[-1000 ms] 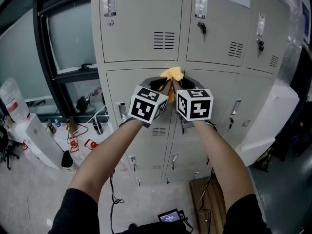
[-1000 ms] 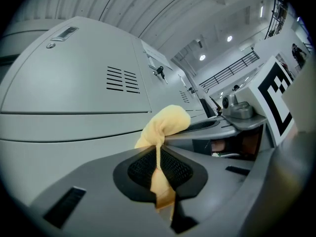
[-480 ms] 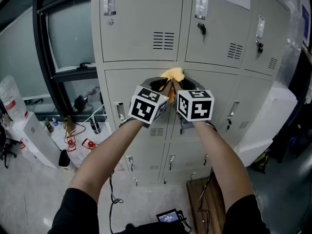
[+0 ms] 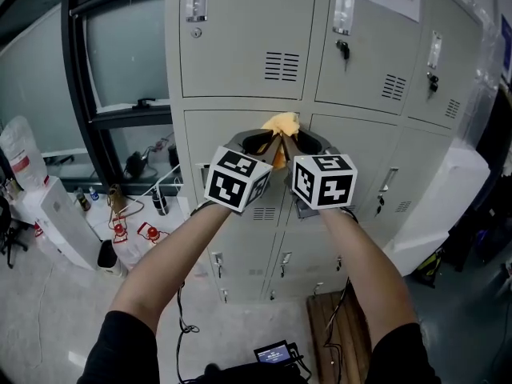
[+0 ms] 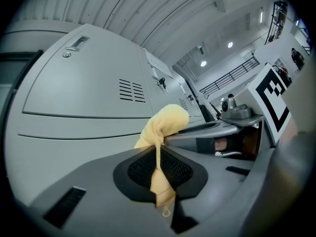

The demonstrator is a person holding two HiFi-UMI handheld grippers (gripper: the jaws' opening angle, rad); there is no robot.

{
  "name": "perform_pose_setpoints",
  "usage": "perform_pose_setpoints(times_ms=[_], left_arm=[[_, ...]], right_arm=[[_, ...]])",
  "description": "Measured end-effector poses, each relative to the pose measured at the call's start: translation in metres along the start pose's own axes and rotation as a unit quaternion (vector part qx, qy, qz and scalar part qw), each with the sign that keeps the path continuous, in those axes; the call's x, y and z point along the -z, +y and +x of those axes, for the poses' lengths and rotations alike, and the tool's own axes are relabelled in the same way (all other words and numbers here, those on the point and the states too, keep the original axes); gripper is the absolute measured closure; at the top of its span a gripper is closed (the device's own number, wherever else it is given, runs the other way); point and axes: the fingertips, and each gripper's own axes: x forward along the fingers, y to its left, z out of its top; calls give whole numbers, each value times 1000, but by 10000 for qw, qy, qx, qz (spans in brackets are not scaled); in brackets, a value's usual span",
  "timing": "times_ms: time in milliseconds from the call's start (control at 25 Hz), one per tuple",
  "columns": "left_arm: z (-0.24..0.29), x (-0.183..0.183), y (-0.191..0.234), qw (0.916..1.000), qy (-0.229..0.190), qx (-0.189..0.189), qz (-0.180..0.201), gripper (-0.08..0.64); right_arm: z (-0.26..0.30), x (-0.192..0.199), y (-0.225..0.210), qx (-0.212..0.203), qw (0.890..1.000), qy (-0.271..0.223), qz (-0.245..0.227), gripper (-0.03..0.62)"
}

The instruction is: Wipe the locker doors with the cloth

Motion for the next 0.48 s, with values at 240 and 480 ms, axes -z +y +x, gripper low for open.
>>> perform_pose_setpoints(times_ms=[240,480], left_arm=[[-40,7,27,9995,101,-274,83,522],[-84,26,66,9973,338,-639,128,522]], right_arm=[[13,-2,47,-344,9994,-12,63,525],[40,6,103,-705,9973,37,212,525]])
